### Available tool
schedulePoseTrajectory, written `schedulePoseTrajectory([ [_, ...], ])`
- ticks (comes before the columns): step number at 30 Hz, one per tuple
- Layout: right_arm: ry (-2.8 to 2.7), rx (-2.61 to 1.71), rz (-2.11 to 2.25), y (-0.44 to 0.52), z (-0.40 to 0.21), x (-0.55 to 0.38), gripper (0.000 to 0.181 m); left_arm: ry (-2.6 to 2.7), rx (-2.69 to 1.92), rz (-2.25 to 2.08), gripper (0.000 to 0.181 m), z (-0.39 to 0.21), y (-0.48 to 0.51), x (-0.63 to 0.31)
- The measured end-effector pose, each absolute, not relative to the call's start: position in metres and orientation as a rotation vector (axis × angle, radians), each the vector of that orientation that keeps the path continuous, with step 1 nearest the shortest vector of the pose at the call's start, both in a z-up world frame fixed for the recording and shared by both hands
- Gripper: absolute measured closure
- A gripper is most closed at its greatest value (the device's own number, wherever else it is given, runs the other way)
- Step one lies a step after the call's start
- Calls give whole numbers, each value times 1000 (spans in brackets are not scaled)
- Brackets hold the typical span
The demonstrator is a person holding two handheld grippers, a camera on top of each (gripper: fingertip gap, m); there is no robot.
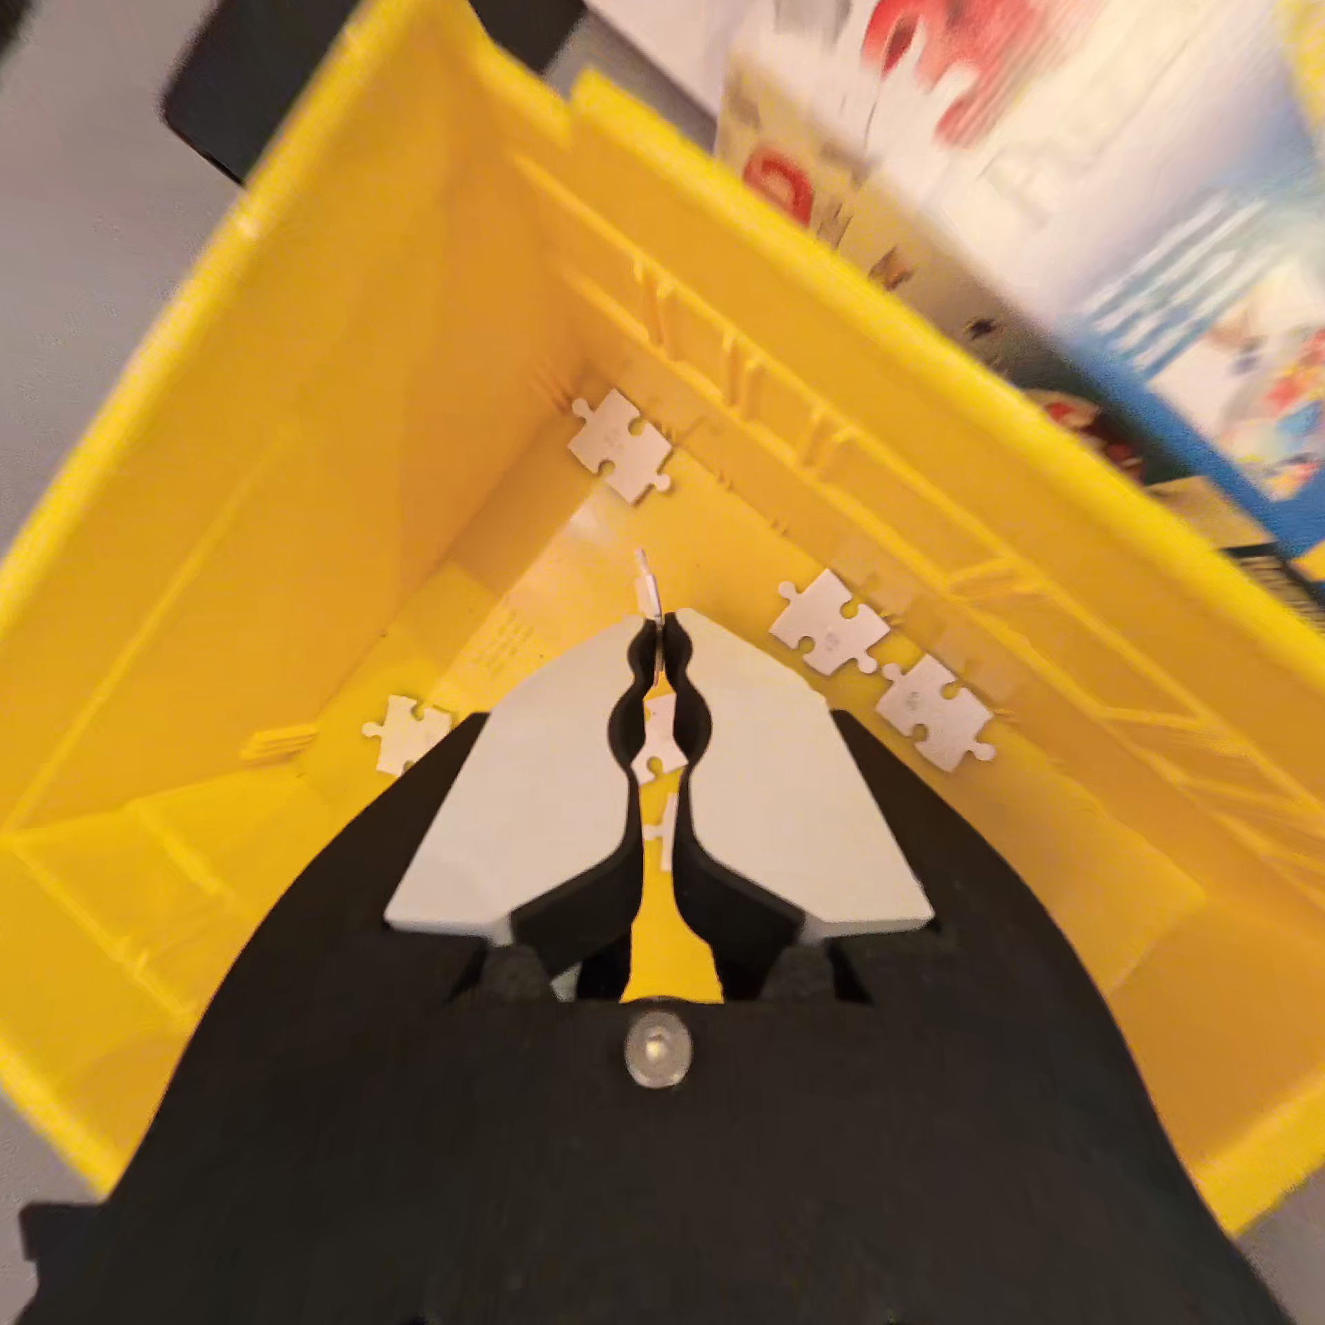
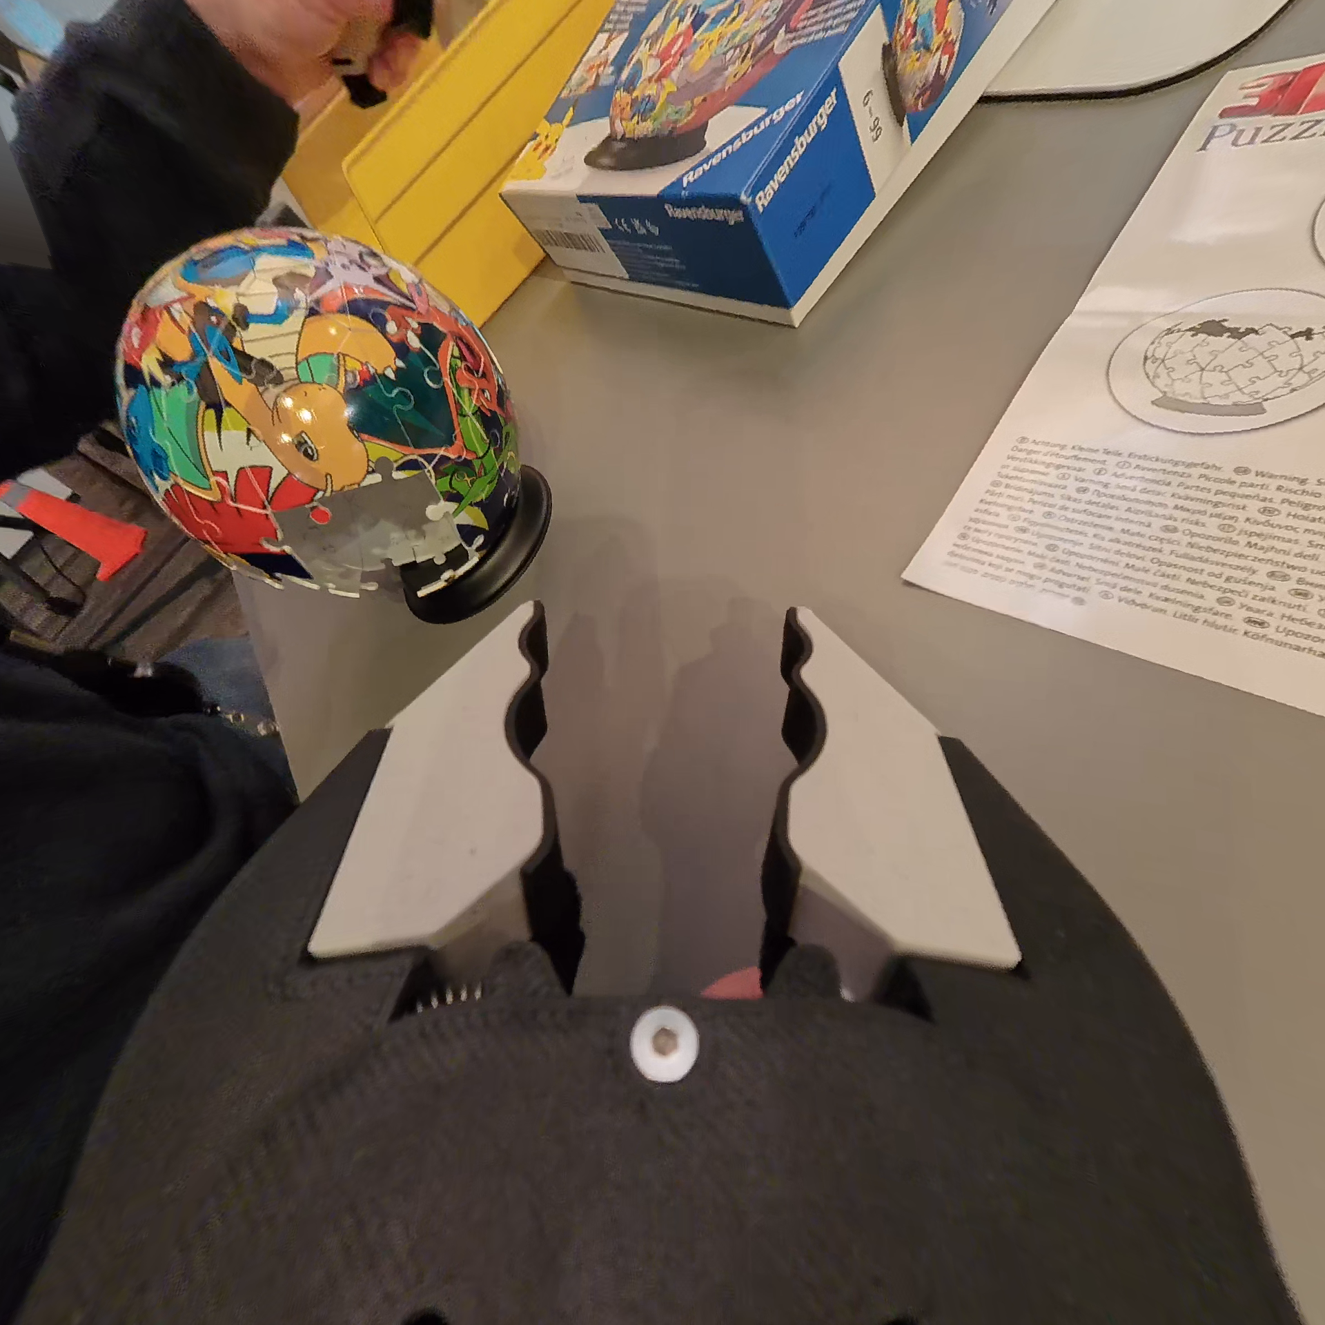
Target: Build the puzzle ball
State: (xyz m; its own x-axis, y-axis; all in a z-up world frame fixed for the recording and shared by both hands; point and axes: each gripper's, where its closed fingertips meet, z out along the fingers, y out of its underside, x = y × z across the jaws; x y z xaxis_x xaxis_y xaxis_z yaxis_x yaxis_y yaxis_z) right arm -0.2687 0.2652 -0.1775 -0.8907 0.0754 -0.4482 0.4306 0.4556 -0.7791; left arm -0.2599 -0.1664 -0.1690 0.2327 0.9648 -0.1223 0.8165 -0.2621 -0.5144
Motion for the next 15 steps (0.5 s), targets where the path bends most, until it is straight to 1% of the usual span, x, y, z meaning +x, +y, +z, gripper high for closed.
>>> schedulePoseTrajectory([
  [4,2337,494,-1475,267,-166,-278,120,-1591,-2057,781,179,-110,-146,-239],
  [6,2354,531,-1472,269,-156,-278,124,-1530,-2036,869,179,-79,-120,-223],
  [9,2316,514,-1489,270,-125,-259,126,-1417,-2005,990,179,-37,-64,-197],
  [15,2150,486,-1567,278,-68,-205,135,-1194,-2019,1130,179,-8,57,-159],
])
